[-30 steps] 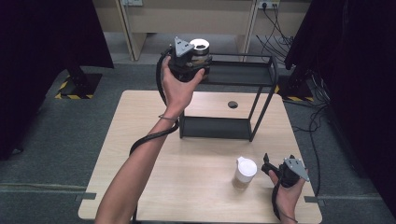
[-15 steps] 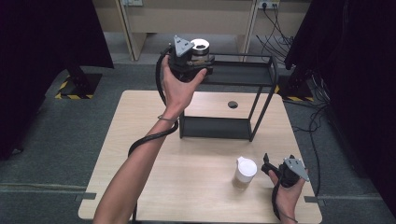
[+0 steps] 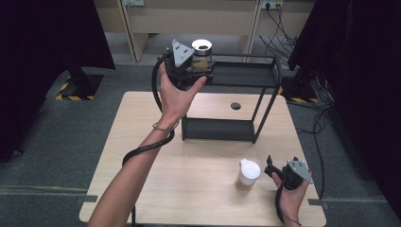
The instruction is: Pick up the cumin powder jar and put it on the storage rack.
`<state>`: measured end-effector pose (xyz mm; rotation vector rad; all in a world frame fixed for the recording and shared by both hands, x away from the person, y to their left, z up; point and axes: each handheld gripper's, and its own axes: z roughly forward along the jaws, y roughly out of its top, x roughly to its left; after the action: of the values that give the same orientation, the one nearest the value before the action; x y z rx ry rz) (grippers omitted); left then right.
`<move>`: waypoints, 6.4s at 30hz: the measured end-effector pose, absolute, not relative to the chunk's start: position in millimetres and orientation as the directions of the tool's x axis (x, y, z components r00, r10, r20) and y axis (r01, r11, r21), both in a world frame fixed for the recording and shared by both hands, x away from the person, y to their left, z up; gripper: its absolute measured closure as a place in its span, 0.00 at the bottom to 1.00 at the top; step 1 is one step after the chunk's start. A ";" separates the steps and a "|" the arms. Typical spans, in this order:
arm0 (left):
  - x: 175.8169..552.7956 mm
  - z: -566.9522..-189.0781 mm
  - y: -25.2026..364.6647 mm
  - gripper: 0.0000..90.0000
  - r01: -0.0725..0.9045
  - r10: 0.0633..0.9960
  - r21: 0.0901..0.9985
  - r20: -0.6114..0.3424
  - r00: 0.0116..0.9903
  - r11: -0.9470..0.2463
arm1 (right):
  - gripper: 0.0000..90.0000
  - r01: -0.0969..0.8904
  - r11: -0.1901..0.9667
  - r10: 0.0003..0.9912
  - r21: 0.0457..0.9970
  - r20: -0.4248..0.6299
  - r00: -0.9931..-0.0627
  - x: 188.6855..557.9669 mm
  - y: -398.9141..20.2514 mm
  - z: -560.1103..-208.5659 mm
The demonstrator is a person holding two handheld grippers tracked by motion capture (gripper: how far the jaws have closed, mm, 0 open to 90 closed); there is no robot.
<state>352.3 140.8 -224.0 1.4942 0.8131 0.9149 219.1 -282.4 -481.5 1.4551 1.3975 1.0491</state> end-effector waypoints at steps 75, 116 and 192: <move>262.9 -339.5 189.6 0.02 -0.029 0.825 0.991 0.127 0.551 -0.133 | 0.03 0.291 -0.025 0.999 0.956 0.016 0.032 218.2 -281.3 -482.2; 251.4 -460.3 203.5 0.02 0.141 0.853 0.981 0.040 0.520 -0.132 | 0.03 0.286 -0.010 1.000 0.958 0.002 0.029 217.6 -279.7 -483.0; 248.7 -492.1 204.6 0.04 0.239 0.858 0.964 -0.025 0.514 -0.114 | 0.03 0.274 -0.009 1.000 0.962 0.003 0.020 214.7 -281.3 -485.0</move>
<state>248.7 204.6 -492.1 1.6396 0.9504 0.6923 214.7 -281.3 -485.0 1.4243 1.3922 1.0551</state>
